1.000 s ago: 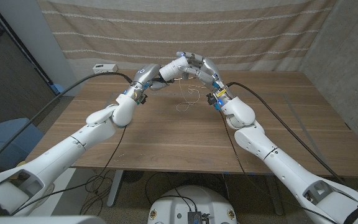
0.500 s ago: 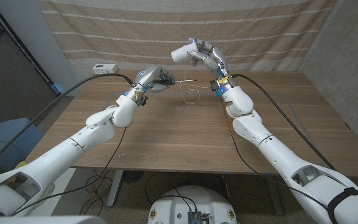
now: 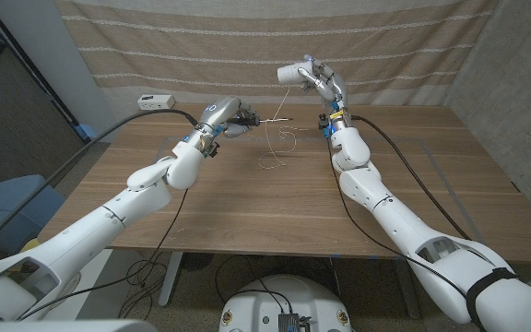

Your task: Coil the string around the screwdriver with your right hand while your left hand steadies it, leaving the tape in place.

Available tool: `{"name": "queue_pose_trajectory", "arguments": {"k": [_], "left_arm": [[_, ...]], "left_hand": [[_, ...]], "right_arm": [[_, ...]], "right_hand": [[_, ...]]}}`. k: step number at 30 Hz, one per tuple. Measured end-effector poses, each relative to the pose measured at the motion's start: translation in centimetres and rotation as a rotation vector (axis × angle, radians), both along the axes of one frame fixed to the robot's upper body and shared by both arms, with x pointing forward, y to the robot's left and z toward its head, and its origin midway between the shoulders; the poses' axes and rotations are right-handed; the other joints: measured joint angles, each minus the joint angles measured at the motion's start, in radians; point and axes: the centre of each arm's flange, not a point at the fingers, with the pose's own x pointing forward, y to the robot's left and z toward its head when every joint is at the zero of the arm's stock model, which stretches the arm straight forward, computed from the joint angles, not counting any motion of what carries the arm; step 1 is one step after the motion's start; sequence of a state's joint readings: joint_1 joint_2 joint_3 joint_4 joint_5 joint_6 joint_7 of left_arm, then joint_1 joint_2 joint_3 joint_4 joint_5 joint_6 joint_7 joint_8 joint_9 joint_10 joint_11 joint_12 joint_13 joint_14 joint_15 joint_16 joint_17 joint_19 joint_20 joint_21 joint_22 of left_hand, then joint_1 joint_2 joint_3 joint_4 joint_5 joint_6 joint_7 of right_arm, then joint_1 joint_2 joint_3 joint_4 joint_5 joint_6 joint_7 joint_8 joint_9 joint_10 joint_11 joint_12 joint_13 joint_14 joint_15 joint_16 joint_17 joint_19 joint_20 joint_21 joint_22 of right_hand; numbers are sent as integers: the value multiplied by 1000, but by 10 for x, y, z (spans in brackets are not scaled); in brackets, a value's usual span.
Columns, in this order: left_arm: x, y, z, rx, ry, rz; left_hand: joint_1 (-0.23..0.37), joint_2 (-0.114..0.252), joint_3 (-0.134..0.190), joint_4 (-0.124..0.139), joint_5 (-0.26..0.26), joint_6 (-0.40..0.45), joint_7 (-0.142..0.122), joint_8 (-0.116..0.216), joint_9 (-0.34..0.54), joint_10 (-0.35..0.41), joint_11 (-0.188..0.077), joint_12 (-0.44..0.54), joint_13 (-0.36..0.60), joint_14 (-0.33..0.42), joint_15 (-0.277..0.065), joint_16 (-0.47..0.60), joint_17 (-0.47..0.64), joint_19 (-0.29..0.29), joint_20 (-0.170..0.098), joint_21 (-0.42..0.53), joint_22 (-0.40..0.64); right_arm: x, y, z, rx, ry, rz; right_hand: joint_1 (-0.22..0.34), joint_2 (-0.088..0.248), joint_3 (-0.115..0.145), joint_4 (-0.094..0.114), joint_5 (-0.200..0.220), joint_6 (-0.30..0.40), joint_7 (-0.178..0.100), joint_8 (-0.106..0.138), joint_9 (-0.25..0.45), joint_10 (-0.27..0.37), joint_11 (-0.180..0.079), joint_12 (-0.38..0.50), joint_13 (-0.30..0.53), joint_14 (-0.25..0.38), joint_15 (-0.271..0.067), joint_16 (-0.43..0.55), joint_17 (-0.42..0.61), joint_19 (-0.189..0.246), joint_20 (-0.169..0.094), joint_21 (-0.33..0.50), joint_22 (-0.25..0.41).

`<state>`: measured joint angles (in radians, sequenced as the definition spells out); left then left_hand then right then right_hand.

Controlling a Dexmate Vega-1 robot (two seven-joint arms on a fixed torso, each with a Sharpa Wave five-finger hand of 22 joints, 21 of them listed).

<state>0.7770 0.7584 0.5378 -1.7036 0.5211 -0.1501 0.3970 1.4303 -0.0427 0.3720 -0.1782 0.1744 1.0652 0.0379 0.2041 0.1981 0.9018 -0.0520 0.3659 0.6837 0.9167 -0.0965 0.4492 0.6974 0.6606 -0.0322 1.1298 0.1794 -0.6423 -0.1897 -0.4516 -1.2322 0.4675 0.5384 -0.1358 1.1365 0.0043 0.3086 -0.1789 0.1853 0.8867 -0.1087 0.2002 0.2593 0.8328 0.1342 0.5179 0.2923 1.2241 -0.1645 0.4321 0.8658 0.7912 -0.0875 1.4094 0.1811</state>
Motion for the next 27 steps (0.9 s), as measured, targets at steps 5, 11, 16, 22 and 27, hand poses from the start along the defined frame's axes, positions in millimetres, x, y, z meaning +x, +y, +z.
{"name": "queue_pose_trajectory", "arguments": {"k": [5,11,16,22,27], "left_arm": [[0,0,0,-1,0,0],[0,0,1,-7,0,-1],[1,2,1,-14,3,-5],[1,4,4,-26,-1,-13],[0,7,8,-42,-6,-24]], "left_hand": [[0,0,0,0,0,0,0,0,0,0,0,0,2,0,0,0,3,0,0,0,0],[0,0,0,0,0,0,0,0,0,0,0,-4,5,0,0,0,5,-4,-4,0,-1],[0,0,0,0,0,0,0,0,0,0,0,-4,5,0,0,-1,5,-4,-4,0,-4],[0,0,0,0,-1,0,0,0,0,3,4,-4,5,0,0,-1,5,-4,-4,-1,-5],[0,0,0,0,-2,0,0,0,0,3,4,-7,5,0,0,-3,5,-4,-4,1,-5]], "right_arm": [[10,-5,-7,35,44,-31],[22,-14,-20,77,109,-102],[27,-18,-30,81,141,-154],[32,-21,-47,53,179,-233],[34,-28,-65,43,213,-279]], "right_hand": [[0,0,0,0,-1,0,0,-1,0,0,0,0,0,0,0,-1,0,0,0,4,0],[0,0,0,0,-3,0,0,-1,-1,0,0,0,0,6,-2,-1,-5,0,0,4,0],[0,0,0,0,-2,0,0,-1,-4,0,0,0,0,8,-2,-7,-6,0,0,4,0],[0,0,0,0,0,0,0,-4,-4,0,0,0,0,9,-2,-7,-9,0,0,4,0],[0,0,0,0,0,0,0,-4,-4,0,0,0,0,9,-2,-7,-6,0,0,4,0]]}}
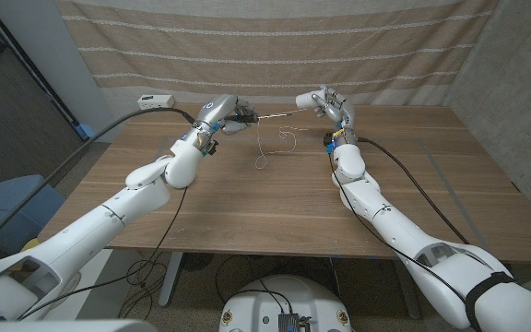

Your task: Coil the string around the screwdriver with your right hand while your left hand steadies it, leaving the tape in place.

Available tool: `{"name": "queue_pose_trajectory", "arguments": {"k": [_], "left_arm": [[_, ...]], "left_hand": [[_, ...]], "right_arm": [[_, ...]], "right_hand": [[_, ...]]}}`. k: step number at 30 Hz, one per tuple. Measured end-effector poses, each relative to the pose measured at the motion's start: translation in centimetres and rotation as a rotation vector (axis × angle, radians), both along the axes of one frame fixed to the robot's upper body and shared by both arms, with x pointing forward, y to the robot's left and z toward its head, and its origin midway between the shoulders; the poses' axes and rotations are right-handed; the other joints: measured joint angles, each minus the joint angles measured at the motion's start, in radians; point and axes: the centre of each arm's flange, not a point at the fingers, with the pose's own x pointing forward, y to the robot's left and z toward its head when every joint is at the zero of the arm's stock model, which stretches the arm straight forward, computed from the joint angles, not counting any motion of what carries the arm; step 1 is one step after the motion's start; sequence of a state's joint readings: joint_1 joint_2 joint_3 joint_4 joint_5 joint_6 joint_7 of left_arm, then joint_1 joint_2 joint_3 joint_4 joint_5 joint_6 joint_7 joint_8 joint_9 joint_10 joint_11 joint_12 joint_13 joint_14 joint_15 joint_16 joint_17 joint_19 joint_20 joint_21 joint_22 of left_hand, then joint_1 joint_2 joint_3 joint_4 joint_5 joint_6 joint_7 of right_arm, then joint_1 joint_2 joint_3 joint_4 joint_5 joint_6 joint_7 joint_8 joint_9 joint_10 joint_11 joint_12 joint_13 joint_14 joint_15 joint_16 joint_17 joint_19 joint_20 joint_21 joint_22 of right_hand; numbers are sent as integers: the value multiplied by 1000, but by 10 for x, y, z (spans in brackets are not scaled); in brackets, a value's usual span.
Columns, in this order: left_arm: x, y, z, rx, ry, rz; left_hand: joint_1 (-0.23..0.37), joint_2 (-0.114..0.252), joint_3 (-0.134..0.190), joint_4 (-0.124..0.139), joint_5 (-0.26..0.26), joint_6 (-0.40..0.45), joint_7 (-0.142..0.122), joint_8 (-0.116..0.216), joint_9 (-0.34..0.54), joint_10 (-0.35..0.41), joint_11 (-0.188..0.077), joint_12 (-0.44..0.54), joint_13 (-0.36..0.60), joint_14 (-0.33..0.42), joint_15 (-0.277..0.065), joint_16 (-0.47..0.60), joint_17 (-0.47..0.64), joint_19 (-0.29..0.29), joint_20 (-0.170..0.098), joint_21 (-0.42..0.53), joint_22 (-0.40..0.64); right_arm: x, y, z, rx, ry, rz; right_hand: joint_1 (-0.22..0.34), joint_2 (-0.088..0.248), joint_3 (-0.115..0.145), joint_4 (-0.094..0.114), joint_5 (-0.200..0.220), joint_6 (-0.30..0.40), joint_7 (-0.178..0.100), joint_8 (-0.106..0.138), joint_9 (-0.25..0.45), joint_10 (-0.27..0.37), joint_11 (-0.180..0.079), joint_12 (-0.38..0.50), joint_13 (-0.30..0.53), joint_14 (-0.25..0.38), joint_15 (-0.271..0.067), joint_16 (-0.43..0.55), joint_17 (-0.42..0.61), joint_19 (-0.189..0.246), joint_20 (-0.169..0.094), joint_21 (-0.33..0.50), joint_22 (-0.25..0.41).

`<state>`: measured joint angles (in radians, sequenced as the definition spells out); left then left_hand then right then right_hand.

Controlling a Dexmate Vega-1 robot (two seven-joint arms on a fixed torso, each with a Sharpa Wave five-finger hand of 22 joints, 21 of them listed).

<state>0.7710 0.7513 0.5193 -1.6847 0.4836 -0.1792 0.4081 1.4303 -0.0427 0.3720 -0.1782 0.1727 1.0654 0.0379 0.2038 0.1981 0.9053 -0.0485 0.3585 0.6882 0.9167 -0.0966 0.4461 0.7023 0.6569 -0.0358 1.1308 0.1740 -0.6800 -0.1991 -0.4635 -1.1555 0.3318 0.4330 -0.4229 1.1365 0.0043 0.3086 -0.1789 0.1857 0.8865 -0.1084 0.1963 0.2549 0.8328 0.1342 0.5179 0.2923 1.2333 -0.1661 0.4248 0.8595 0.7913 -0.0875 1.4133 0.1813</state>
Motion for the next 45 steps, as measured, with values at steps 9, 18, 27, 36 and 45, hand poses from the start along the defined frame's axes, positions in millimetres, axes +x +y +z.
{"name": "queue_pose_trajectory", "arguments": {"k": [9,18,27,36,45], "left_arm": [[-1,5,9,-23,-15,-7],[0,8,18,-37,-30,-9],[3,9,23,-44,-36,-6],[6,5,27,-37,-38,-2],[10,-3,29,-18,-36,6]], "left_hand": [[0,0,0,0,-1,0,0,1,0,0,0,-3,5,0,0,-2,4,0,0,4,0],[0,0,0,0,2,0,0,1,0,0,0,-4,5,7,4,-5,2,0,0,4,0],[0,0,0,0,2,3,3,1,0,0,0,-7,5,8,3,-8,4,0,0,3,1],[0,0,0,0,1,3,3,0,0,0,0,-7,9,8,2,-10,4,0,0,1,1],[0,0,0,0,-1,6,0,-1,0,2,2,-11,10,9,2,-11,8,0,0,-5,1]], "right_arm": [[-3,-14,-31,11,45,-55],[-14,-25,-65,6,93,-96],[-34,-34,-92,-35,127,-70],[-55,-47,-111,-74,163,78],[-74,-43,-116,-120,147,348]], "right_hand": [[0,0,0,0,0,3,3,-3,0,0,0,0,0,5,5,-2,0,0,0,0,-5],[0,0,0,0,-1,3,3,0,-5,0,0,10,0,14,4,-10,5,0,0,0,-5],[0,0,0,0,-3,3,3,0,-5,0,0,10,0,14,3,-10,5,0,0,0,-5],[0,0,0,0,0,3,3,0,-1,0,0,10,0,14,3,-10,14,0,0,0,-5],[0,0,0,0,0,3,3,-1,-1,0,0,10,0,14,3,-15,14,0,0,0,-4]]}}
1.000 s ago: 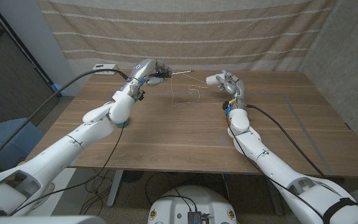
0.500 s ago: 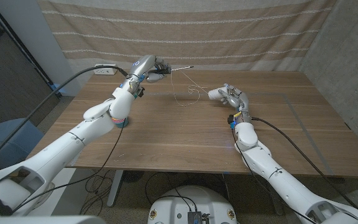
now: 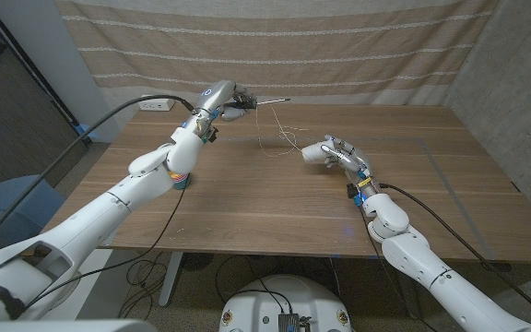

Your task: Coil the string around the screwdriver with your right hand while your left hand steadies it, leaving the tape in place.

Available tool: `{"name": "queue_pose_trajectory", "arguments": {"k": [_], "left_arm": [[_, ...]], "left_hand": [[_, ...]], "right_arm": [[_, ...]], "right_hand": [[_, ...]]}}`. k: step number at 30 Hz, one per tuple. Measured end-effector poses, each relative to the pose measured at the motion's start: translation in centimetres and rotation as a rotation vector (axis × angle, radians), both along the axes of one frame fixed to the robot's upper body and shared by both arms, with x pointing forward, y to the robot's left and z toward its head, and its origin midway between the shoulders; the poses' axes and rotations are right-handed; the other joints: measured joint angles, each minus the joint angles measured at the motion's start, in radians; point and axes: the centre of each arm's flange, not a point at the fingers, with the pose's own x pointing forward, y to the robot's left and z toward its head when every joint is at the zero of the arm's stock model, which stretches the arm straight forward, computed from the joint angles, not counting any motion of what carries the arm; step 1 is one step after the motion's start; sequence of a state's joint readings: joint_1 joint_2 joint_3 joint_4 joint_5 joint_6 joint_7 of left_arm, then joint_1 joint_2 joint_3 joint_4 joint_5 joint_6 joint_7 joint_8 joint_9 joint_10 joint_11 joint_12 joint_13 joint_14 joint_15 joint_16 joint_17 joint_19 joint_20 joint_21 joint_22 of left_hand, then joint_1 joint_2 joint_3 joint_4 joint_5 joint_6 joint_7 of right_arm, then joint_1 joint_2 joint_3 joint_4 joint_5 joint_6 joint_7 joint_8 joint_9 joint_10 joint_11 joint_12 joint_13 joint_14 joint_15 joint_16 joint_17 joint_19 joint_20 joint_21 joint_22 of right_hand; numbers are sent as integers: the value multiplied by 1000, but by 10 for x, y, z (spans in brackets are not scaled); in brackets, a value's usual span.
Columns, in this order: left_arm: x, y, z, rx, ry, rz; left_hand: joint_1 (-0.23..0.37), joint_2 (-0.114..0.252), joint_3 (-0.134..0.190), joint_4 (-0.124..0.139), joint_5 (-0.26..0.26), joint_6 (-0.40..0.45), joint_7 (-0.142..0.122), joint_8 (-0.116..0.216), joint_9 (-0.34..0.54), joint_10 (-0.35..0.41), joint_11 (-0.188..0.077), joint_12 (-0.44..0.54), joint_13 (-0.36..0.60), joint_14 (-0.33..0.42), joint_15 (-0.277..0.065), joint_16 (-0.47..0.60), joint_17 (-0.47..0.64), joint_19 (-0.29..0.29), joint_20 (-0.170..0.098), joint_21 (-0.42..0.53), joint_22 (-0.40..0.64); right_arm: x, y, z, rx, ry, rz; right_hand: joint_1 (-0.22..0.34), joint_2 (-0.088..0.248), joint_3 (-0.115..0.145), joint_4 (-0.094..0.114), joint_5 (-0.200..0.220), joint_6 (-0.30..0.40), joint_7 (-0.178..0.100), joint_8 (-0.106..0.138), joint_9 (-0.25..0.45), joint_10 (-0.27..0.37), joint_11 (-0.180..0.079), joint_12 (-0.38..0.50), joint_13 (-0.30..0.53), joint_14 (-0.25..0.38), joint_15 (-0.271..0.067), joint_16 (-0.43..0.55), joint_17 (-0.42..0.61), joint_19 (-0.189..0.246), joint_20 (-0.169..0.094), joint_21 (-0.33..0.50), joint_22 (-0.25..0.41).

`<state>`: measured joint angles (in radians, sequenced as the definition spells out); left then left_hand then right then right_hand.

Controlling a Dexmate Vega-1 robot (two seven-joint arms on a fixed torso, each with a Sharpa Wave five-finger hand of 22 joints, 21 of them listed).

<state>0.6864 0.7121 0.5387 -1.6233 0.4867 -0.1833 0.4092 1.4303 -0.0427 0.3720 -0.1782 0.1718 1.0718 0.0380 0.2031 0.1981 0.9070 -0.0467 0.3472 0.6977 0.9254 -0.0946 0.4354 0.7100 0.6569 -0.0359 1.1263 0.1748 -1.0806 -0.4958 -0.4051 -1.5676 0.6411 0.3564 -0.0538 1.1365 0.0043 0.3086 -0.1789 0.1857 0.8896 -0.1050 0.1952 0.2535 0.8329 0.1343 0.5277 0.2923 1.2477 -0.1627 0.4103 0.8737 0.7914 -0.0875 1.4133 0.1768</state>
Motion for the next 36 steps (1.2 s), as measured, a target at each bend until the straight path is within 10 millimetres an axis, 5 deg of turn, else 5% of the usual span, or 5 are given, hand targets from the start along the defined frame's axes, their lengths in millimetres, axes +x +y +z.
{"name": "queue_pose_trajectory", "arguments": {"k": [18,36], "left_arm": [[6,-11,-5,42,23,17],[7,-13,-11,67,42,27]], "left_hand": [[0,0,0,0,3,0,0,-1,0,4,-4,-4,1,0,0,2,1,0,0,4,-1],[0,0,0,0,1,0,0,-1,0,5,-5,-4,4,0,0,1,1,0,0,3,0]], "right_arm": [[-19,30,32,-18,-125,540],[-24,54,86,-28,-277,707]], "right_hand": [[0,0,0,0,-1,0,0,1,5,0,0,0,0,0,0,0,1,0,0,0,3],[0,0,0,0,-7,0,0,0,5,0,0,0,0,1,-1,-4,4,-2,-2,0,3]]}}
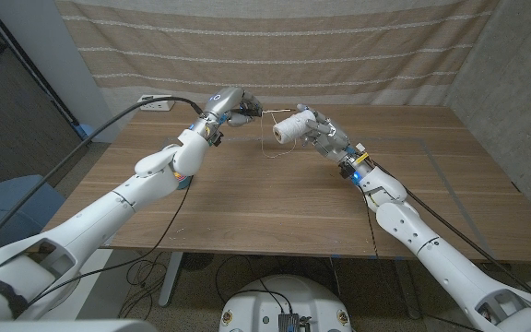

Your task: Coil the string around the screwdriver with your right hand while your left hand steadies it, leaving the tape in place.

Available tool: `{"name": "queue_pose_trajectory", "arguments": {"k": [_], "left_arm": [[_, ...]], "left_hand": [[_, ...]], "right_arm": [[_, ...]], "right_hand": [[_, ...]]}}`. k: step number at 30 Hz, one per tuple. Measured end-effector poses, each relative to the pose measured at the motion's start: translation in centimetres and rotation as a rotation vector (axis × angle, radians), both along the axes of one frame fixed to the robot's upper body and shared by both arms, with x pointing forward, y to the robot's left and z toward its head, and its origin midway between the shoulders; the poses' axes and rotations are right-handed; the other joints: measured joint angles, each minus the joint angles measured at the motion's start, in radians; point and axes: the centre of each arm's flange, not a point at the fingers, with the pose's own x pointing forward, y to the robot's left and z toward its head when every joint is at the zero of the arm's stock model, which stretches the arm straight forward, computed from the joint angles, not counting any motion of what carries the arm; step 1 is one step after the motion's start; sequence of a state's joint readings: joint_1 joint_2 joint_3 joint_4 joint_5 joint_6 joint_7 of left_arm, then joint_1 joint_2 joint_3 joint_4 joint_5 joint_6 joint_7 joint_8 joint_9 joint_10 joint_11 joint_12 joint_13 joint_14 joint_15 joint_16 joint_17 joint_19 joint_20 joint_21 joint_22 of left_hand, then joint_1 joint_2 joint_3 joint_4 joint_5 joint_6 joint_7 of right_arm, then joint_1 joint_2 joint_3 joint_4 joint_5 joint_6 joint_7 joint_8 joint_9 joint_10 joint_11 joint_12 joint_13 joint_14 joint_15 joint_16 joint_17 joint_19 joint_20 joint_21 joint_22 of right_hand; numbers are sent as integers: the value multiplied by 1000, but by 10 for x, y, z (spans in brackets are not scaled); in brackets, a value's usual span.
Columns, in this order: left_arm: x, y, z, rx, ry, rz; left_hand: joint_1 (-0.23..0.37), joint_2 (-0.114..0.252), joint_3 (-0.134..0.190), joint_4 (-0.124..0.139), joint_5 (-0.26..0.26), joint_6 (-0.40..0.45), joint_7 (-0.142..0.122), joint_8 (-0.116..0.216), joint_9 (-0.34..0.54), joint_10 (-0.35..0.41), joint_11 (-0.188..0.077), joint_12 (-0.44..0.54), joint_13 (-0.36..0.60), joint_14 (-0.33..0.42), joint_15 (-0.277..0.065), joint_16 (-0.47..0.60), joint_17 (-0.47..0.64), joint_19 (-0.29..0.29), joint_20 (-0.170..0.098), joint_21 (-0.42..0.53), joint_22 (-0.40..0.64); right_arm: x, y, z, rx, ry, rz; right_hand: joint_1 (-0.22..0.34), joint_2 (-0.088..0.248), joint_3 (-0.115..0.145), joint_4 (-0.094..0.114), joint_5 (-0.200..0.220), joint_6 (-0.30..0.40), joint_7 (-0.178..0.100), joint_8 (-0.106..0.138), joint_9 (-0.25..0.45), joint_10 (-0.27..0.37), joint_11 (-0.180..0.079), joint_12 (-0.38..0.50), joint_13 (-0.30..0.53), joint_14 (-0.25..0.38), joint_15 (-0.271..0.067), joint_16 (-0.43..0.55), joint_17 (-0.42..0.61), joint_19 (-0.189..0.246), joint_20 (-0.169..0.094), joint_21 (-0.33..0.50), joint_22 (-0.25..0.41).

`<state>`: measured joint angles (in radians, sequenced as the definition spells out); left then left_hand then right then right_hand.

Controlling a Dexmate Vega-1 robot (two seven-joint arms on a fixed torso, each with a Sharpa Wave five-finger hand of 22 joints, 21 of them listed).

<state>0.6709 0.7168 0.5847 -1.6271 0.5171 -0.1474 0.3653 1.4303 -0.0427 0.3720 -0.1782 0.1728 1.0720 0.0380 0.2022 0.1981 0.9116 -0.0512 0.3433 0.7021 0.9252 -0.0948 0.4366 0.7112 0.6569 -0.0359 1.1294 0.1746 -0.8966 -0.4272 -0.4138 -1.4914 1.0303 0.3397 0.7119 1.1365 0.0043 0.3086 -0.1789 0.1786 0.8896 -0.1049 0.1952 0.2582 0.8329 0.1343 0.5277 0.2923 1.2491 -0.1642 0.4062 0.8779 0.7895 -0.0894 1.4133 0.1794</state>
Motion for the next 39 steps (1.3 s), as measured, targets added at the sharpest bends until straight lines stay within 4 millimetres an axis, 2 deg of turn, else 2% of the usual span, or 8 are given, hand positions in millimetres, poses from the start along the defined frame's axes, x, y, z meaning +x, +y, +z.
{"name": "queue_pose_trajectory", "arguments": {"k": [9,18,22,27,34,36,37,39], "left_arm": [[2,-3,-4,19,22,-3],[3,-5,-7,38,42,-12],[2,-5,-8,42,51,-18],[1,-3,-8,34,65,-31],[-2,2,-6,16,81,-46],[-2,4,-5,6,83,-50],[-3,5,-4,6,83,-50],[-4,6,-3,-6,89,-63]], "left_hand": [[0,0,0,0,-2,0,0,0,0,0,0,-1,0,0,0,-4,0,0,0,-4,0],[0,0,0,0,2,0,0,0,0,0,0,-7,5,0,0,-7,3,0,0,0,0],[0,0,0,0,2,0,0,0,0,4,4,-7,5,0,0,-7,3,0,0,0,0],[0,0,0,0,2,0,0,0,0,4,4,-11,5,0,0,-8,2,0,0,0,0],[0,0,0,0,1,0,0,0,0,4,4,-11,5,0,0,-10,4,0,0,0,-1],[0,0,0,0,1,0,0,0,0,4,4,-11,5,0,0,-10,4,0,0,0,-1],[0,0,0,0,1,0,0,0,0,4,4,-11,5,0,0,-10,4,0,0,0,-1],[0,0,0,0,1,0,0,0,0,4,4,-11,5,0,0,-10,3,0,0,0,0]], "right_arm": [[4,15,31,55,-16,65],[22,14,59,119,0,11],[30,11,74,142,7,-28],[50,0,86,183,50,-107],[76,-17,95,233,120,-204],[76,-15,102,241,119,-210],[84,-22,94,248,150,-238],[93,-27,91,263,182,-267]], "right_hand": [[0,0,0,0,3,0,0,5,-3,0,0,0,0,0,0,-3,0,0,0,8,0],[0,0,0,0,3,0,0,5,-3,0,0,0,0,0,0,-4,0,0,0,8,0],[0,0,0,0,3,0,0,5,-3,0,0,0,0,0,0,-4,0,0,0,8,0],[0,0,0,0,3,0,0,5,-3,0,0,0,0,0,0,-4,0,0,0,8,0],[0,0,0,0,2,0,0,4,-4,0,0,0,0,0,0,-4,0,0,0,8,0],[0,0,0,0,2,0,0,4,-4,0,0,0,0,0,0,-4,0,0,0,8,0],[0,0,0,0,2,0,0,4,-4,0,0,0,0,0,0,-4,0,0,0,8,0],[0,0,0,0,2,0,0,3,-4,0,0,0,0,0,0,-9,0,0,0,8,-1]]}}
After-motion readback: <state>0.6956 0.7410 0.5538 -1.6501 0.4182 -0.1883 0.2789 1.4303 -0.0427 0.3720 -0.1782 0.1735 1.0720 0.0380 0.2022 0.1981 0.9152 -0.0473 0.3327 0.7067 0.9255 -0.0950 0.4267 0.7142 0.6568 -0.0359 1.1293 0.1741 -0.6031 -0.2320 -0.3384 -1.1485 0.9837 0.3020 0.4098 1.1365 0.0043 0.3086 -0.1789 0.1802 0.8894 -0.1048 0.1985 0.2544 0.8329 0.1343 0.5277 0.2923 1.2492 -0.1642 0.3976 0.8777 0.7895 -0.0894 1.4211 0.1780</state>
